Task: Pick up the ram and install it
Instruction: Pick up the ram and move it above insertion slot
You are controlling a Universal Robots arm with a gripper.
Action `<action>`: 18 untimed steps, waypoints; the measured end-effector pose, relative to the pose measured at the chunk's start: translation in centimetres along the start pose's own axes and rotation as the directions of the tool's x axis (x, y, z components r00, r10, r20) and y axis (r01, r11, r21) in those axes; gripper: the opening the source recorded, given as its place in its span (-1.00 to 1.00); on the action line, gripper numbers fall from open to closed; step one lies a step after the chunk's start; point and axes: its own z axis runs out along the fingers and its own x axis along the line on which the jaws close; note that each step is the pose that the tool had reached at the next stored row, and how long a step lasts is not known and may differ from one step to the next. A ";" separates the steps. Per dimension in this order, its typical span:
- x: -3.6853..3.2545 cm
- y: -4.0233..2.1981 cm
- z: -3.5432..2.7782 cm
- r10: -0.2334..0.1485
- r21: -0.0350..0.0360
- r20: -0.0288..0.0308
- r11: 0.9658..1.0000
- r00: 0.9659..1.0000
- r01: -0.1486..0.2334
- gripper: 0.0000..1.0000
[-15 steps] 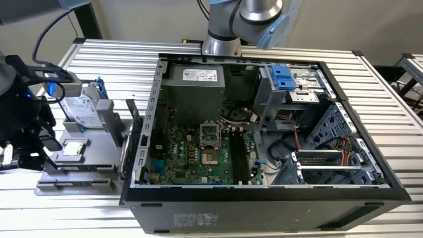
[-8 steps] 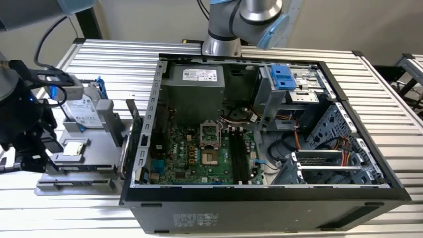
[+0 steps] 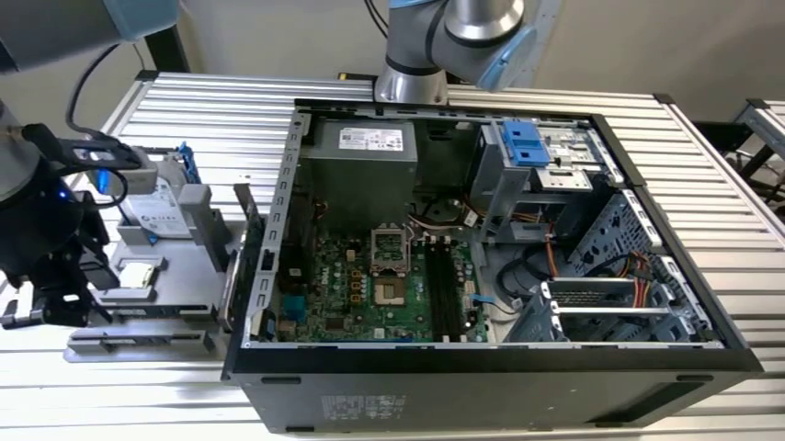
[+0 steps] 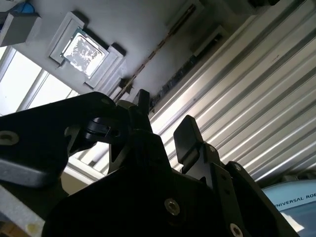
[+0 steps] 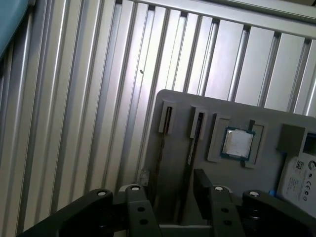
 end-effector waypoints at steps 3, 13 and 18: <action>0.14 0.03 0.31 0.024 0.001 0.000 1.000 1.000 -0.024 1.00; 0.23 -0.02 1.77 0.118 0.002 0.000 0.993 0.993 -0.118 1.00; 0.29 -0.19 2.59 0.147 0.002 0.000 0.989 0.989 -0.147 1.00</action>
